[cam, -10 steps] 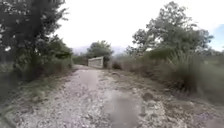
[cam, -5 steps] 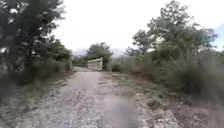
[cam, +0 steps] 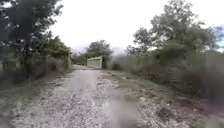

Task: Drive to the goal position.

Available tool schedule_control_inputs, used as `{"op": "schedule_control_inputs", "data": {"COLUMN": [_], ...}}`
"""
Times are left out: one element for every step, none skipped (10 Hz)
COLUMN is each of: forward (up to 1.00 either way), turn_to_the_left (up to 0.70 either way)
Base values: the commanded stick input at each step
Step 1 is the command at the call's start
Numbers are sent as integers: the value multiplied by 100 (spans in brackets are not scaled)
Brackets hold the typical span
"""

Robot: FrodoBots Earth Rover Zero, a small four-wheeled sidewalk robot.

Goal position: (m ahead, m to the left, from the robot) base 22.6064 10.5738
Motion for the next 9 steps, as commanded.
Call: {"op": "schedule_control_inputs", "data": {"forward": [50,50,50,50,50,50,50,50,50], "turn_to_the_left": [50,38,0,0,0,0,0,0,0]}}
